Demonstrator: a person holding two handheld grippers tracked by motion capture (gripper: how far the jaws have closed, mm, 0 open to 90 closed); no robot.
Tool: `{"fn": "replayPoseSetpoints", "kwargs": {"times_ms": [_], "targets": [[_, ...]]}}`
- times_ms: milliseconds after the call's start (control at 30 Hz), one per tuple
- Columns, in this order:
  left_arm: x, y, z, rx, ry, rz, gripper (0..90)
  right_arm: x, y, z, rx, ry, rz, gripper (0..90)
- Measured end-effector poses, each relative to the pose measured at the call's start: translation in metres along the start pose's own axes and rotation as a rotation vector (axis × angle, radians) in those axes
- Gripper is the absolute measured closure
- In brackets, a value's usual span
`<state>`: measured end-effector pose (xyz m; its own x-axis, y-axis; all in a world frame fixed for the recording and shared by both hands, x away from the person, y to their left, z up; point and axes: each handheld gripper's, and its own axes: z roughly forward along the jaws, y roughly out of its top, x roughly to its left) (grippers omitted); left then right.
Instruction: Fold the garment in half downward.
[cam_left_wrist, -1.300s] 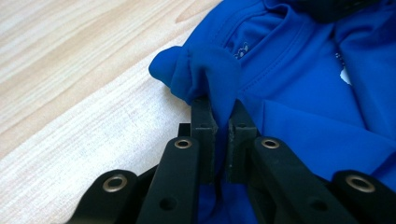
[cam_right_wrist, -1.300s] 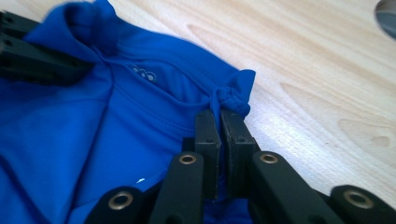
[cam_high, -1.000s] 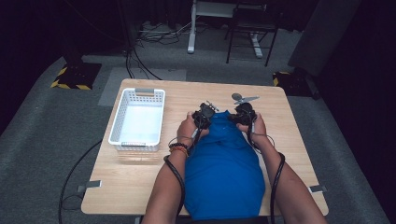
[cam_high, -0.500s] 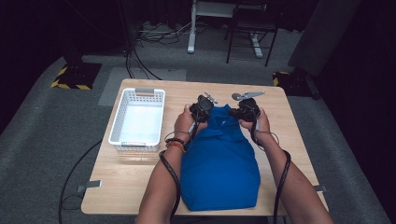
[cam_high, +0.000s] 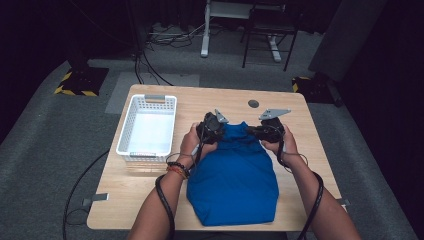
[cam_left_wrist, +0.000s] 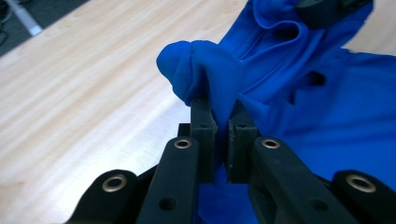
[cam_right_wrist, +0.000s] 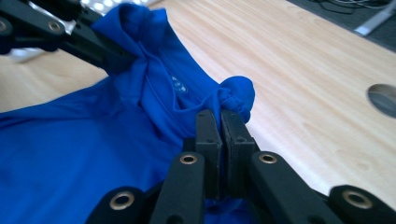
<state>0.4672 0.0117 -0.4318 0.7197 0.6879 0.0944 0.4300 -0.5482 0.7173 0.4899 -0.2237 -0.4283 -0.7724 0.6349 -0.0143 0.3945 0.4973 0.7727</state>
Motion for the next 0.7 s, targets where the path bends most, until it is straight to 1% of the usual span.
{"fn": "replayPoseSetpoints", "kwargs": {"times_ms": [67, 133, 200, 233, 300, 333, 400, 467, 533, 567, 633, 700], "targets": [[-0.006, -0.007, -0.004, -0.001, -0.006, 0.01, 84.1, 0.004, -0.004, -0.006, -0.005, 0.01, 0.0, 87.2], [-0.011, -0.012, -0.01, -0.019, -0.021, 0.011, 84.1, 0.006, -0.009, -0.011, -0.012, 0.029, -0.003, 87.2], [-0.017, -0.016, -0.015, -0.028, -0.017, 0.028, 84.1, 0.011, -0.013, -0.017, -0.015, 0.035, -0.006, 87.1], [-0.021, -0.017, -0.018, -0.039, -0.022, 0.035, 84.1, 0.013, -0.015, -0.02, -0.022, 0.046, -0.007, 87.2], [-0.027, -0.02, -0.024, -0.059, -0.035, 0.047, 84.0, 0.018, -0.019, -0.027, -0.028, 0.046, -0.018, 87.1], [-0.031, -0.022, -0.028, -0.069, -0.036, 0.058, 84.1, 0.02, -0.021, -0.031, -0.037, 0.054, -0.02, 87.1], [-0.037, -0.027, -0.036, -0.092, -0.055, 0.065, 84.0, 0.025, -0.026, -0.039, -0.048, 0.066, -0.027, 87.1], [-0.043, -0.032, -0.043, -0.11, -0.069, 0.071, 83.8, 0.029, -0.031, -0.048, -0.07, 0.091, -0.026, 87.1], [-0.049, -0.038, -0.049, -0.121, -0.087, 0.073, 83.4, 0.035, -0.036, -0.055, -0.078, 0.101, -0.04, 87.1], [-0.053, -0.043, -0.052, -0.125, -0.092, 0.081, 83.3, 0.038, -0.039, -0.059, -0.081, 0.109, -0.048, 87.1], [-0.06, -0.049, -0.056, -0.129, -0.09, 0.095, 83.0, 0.045, -0.044, -0.065, -0.086, 0.121, -0.061, 87.1], [-0.064, -0.055, -0.06, -0.143, -0.109, 0.082, 82.8, 0.052, -0.051, -0.07, -0.09, 0.138, -0.072, 87.0]]}}
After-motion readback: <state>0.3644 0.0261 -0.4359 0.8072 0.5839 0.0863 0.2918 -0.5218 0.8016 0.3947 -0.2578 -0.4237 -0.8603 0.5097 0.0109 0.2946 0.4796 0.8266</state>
